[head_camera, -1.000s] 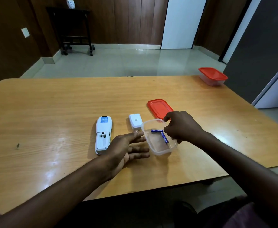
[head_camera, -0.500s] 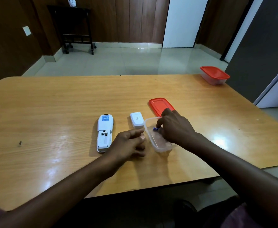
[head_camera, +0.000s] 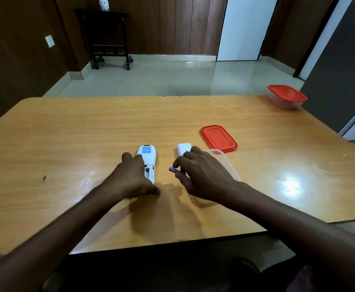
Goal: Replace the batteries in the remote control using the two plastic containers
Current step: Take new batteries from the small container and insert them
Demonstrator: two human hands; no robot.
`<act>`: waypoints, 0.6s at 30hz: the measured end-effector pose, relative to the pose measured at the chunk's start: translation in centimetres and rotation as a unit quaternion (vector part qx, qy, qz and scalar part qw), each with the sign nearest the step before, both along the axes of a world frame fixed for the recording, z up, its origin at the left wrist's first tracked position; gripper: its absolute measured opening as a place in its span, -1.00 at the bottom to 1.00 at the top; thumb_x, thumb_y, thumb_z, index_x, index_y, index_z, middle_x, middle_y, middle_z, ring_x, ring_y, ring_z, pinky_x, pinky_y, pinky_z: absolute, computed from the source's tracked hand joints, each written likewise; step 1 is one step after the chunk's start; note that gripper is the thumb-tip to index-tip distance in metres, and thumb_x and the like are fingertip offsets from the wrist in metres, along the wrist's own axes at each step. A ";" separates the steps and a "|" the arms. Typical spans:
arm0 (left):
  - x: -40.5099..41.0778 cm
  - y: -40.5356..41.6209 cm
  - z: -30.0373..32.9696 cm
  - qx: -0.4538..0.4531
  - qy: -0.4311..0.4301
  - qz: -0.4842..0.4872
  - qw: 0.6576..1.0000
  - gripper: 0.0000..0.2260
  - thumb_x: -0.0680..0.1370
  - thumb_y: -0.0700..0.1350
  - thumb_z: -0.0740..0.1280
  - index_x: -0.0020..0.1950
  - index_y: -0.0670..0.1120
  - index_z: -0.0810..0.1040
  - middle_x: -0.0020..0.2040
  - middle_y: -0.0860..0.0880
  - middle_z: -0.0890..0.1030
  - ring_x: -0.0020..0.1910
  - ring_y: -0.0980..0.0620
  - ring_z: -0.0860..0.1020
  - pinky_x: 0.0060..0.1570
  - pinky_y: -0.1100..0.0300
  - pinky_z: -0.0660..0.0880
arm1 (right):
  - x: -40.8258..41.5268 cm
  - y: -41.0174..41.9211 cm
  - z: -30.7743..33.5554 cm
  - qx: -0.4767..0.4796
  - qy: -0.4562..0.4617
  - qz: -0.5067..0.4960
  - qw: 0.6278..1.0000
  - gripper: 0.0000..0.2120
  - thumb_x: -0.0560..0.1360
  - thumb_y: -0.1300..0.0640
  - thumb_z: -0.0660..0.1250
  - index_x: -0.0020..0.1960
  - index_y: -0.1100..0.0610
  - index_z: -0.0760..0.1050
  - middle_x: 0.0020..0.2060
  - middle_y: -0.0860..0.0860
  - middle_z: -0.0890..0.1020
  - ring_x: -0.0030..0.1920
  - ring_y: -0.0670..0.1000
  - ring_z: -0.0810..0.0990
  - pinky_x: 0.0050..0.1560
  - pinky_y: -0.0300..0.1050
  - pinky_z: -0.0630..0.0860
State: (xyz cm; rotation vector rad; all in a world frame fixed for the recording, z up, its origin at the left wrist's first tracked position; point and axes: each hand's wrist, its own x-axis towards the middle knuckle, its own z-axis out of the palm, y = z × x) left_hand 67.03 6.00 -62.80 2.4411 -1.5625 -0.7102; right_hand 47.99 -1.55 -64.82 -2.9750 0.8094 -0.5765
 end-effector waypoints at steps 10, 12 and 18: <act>2.0 0.1 -0.4 -0.022 0.048 -0.036 0.998 -0.42 0.19 -0.02 0.69 0.05 -0.15 0.50 0.07 -0.13 0.55 -0.31 -0.04 0.56 -0.39 0.11 0.48 | 0.9 0.1 1.5 0.076 0.049 -0.022 0.996 -0.82 0.55 0.01 0.34 0.03 0.05 0.67 -0.09 -0.04 0.70 0.02 0.04 0.60 -0.12 -0.03 0.53; 2.1 0.2 -0.4 -0.029 0.043 -0.041 0.998 -0.40 0.20 -0.01 0.68 0.10 -0.17 0.51 0.07 -0.12 0.54 -0.32 -0.04 0.55 -0.38 0.08 0.50 | 0.0 -0.3 2.9 0.077 0.033 -0.062 0.995 -0.84 0.48 0.10 0.34 0.01 0.02 0.66 -0.08 -0.06 0.70 0.00 0.04 0.65 -0.13 -0.07 0.55; 1.8 0.2 -0.3 -0.022 0.031 -0.037 0.999 -0.47 0.23 0.00 0.69 0.00 -0.16 0.49 -0.04 -0.09 0.53 -0.40 0.01 0.50 -0.45 0.15 0.39 | -3.2 -2.4 5.5 0.093 0.206 -0.175 0.958 -0.62 0.37 0.16 0.39 0.17 -0.06 0.58 0.08 -0.08 0.60 0.07 0.05 0.61 -0.15 -0.07 0.53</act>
